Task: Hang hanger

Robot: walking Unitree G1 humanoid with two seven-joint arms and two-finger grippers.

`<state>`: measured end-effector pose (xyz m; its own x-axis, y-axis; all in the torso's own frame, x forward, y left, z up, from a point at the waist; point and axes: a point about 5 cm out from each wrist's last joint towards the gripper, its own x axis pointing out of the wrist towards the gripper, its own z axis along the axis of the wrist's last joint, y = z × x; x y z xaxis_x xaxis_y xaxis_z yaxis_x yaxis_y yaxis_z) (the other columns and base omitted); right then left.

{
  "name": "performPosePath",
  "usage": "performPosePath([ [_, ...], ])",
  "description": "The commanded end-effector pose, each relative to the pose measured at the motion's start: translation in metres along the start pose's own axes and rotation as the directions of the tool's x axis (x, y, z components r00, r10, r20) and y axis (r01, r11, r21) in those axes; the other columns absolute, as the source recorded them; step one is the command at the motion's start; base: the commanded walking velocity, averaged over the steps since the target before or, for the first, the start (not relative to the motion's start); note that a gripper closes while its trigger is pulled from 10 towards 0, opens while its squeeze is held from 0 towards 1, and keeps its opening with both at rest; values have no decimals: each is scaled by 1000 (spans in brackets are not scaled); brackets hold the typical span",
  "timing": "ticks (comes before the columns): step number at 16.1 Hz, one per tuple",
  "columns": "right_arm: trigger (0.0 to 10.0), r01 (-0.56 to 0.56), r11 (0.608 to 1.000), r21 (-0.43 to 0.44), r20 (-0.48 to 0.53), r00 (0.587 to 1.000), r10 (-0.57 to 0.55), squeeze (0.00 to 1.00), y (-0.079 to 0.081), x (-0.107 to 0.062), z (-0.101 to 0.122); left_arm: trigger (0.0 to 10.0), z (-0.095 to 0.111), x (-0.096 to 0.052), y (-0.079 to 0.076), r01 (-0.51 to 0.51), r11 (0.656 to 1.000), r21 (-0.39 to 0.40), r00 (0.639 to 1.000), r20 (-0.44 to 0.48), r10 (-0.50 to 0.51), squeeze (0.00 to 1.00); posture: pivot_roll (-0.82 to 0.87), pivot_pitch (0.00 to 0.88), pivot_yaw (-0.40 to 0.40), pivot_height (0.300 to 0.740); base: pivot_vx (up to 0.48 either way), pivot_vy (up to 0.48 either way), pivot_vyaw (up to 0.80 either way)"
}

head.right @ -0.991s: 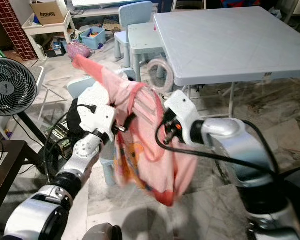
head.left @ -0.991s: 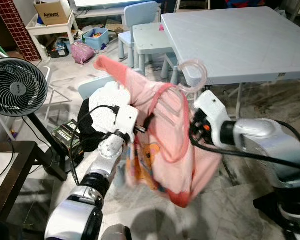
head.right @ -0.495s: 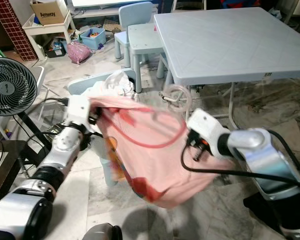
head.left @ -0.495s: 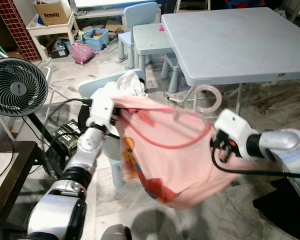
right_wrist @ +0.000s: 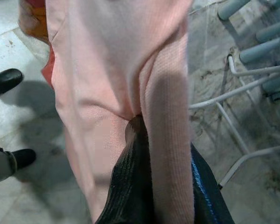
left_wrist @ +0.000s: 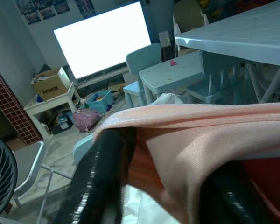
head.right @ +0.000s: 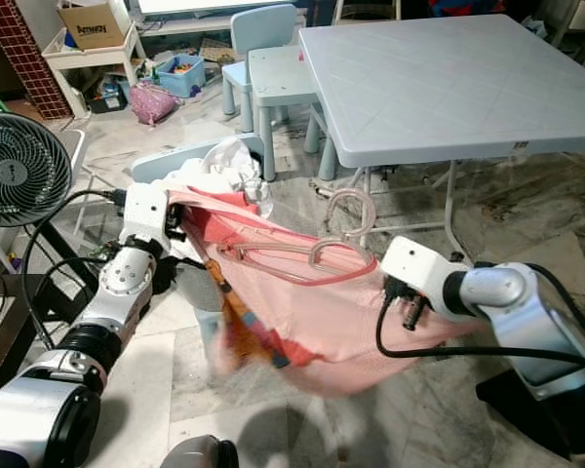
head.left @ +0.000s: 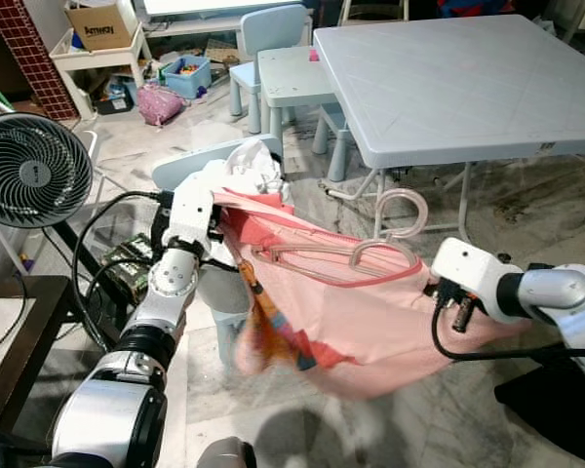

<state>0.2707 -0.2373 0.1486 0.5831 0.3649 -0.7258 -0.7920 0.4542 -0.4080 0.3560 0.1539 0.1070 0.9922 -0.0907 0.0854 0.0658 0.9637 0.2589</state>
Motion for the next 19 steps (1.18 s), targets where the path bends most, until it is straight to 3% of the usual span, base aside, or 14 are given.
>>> performPosePath([
  [1, 10000, 51, 999, -8, -28, 998, -51, 0, -15, -12, -10, 0, -1, 0, 16, -63, 998, -14, 998, -13, 63, 0, -125, 0, 40, 740, 0, 0, 0],
  [3, 10000, 13, 999, -38, 31, 999, -11, 0, -27, -33, -13, 0, -4, 0, 13, -54, 998, -27, 998, -29, 54, 0, -125, 0, 40, 740, 0, 0, 0],
  [5, 10000, 13, 999, -44, 9, 1000, -13, 0, -33, -42, -17, 0, -4, 0, 13, -52, 998, -27, 998, -33, 51, 0, -125, 0, 40, 740, 0, 0, 0],
  [6, 10000, 8, 997, -82, -49, 999, -12, 0, -38, -52, -27, 0, -5, -1, 15, -59, 998, -22, 998, -37, 58, 0, -131, 0, 43, 740, 0, 0, 0],
  [8, 10000, -46, 994, -102, -46, 998, 41, 0, -39, -64, -31, 392, -8, -2, 15, -57, 998, -31, 997, -57, 56, 0, -133, 0, 47, 740, 0, 0, 0],
  [10, 10000, -100, 992, -82, 47, 993, 104, 0, -38, -71, -20, 941, -10, -2, 10, -36, 999, -37, 997, -68, 33, 0, -132, 0, 48, 740, 0, 0, 0],
  [12, 10000, -141, 989, -38, 231, 962, 146, 0, -38, -79, 1, 1059, -14, -4, 0, 2, 998, -56, 995, -98, -8, 0, -129, 0, 49, 740, 0, 0, 0],
  [14, 10000, -159, 987, -29, 320, 934, 160, 0, -39, -83, 12, 549, -16, -5, -5, 21, 998, -66, 994, -108, -29, 0, -128, 0, 50, 740, 0, 0, 0],
  [16, 10000, -191, 981, 44, 465, 873, 149, 0, -40, -83, 27, 0, -23, -9, -19, 101, 990, -93, 982, -147, -114, 0, -127, 0, 50, 740, 0, 0, 0],
  [17, 10000, -170, 982, 87, 519, 849, 101, 0, -42, -76, 33, 0, -24, -12, -30, 153, 982, -112, 975, -146, -169, 0, -127, 0, 50, 740, 0, 0, 0],
  [19, 10000, -69, 977, 201, 508, 860, -44, 0, -47, -50, 34, 0, -24, -18, -53, 297, 942, -154, 939, -130, -318, 0, -116, 0, 42, 740, 0, 0, 0],
])
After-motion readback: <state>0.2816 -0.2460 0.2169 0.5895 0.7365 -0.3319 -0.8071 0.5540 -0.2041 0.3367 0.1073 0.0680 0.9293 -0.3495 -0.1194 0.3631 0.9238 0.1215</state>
